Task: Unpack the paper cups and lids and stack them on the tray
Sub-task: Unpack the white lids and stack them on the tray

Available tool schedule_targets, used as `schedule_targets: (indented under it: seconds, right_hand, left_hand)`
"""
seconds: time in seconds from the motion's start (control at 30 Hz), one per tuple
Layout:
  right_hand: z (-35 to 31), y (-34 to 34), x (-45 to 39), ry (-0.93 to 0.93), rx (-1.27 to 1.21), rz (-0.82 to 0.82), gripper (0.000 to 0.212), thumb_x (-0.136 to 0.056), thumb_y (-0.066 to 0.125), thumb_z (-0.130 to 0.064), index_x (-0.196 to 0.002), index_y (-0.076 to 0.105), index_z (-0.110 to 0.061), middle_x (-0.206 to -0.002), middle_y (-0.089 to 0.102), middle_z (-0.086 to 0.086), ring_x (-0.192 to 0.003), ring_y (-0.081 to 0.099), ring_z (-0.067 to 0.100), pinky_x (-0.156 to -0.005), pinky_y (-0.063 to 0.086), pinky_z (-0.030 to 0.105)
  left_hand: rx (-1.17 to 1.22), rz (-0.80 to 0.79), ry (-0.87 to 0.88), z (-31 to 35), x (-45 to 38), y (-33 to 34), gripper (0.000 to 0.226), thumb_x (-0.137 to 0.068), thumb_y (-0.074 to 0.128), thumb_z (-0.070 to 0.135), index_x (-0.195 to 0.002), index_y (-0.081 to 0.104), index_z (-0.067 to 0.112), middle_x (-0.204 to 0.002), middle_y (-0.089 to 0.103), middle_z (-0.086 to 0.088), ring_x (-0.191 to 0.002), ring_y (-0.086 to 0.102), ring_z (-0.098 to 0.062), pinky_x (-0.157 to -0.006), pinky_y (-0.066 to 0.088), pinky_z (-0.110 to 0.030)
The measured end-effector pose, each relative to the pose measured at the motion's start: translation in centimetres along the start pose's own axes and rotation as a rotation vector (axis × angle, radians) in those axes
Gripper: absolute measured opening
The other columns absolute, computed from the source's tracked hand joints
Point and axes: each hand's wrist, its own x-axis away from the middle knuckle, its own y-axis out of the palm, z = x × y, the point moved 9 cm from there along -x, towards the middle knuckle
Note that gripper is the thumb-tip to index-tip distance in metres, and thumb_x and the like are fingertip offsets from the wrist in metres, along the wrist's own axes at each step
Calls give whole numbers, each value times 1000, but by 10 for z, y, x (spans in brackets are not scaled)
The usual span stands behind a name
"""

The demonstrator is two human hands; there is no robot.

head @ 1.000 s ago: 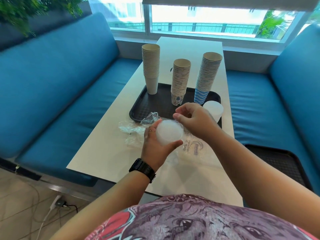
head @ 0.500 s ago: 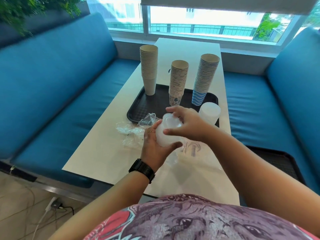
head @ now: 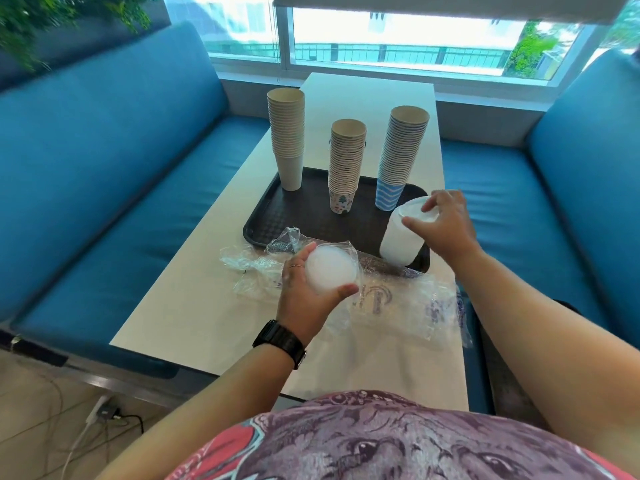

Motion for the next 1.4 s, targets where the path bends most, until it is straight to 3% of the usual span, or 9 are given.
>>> schedule_targets:
  seconds: [0.3,0.4,0.57,0.8,0.93,1.1,1.2,1.3,1.4]
  right_hand:
    - [18,26,-3,-20,136,-140,45,-79,75,-40,-118,62,-21,-137,42,4,-124,45,25,-107,37,40]
    - [18,30,-5,-18,176,-171,44,-79,72,-45,-118,62,-26,-140,41,3,-128,43,26,-109,35,47]
    - [16,34,-4,-9,235,-173,41,-83,69,-41,-119,61,-24,-147,40,4,-132,40,28,-109,34,47]
    - [6,30,-6,-87,389,-101,40,-84,67,-47,-118,64,-26,-157,28,8,-148,13,28,-119,3,46]
    - [-37,18,13,-214,206,31,27,-87,67,-37,-109,67,-22,-136,51,4,-133,36,27,-110,26,39]
    - [-80,54,48,-140,-68,-390,16,-90,66,-31,-103,68,-23,-99,59,-9,-89,57,3,-70,43,15]
    - [-82,82,68,-50,-192,-597,25,-91,66,-29,-114,67,-20,-99,63,-5,-90,61,10,-80,53,27]
    - [-75,93,79,69,-284,-649,32,-88,68,-34,-119,63,-24,-98,61,-1,-88,62,17,-70,52,27]
    - [-72,97,84,133,-369,-663,35,-82,75,-34,-114,64,-26,-107,64,5,-96,65,24,-79,59,40]
  left_hand:
    - [-10,7,-18,-2,2,2,94,-63,90,39,-142,40,25,-140,40,1,-129,41,-19,-109,39,-32]
    - [-2,21,-17,-3,3,1,94,-62,91,38,-141,41,24,-133,39,6,-129,42,-19,-111,39,-40]
    - [11,32,-22,-2,4,0,95,-62,91,37,-142,41,23,-139,41,0,-128,42,-18,-110,39,-36]
    - [18,29,-26,-3,4,-2,96,-62,89,41,-143,40,24,-138,40,2,-129,41,-18,-107,38,-29]
    - [36,39,-22,-1,5,-4,95,-62,90,40,-142,40,24,-134,38,8,-131,40,-17,-110,38,-32]
    - [69,34,-19,2,7,-5,98,-58,88,48,-141,38,31,-135,39,7,-131,42,-19,-111,40,-41]
    - [79,24,-17,4,8,-7,96,-59,91,45,-137,36,38,-134,39,7,-129,44,-19,-107,45,-43]
    - [84,19,-16,6,8,-9,101,-54,89,52,-139,35,40,-133,38,7,-128,44,-19,-105,48,-40]
    - [55,-12,-9,8,10,-9,104,-61,92,31,-146,33,30,-137,36,5,-126,41,-15,-105,42,-28]
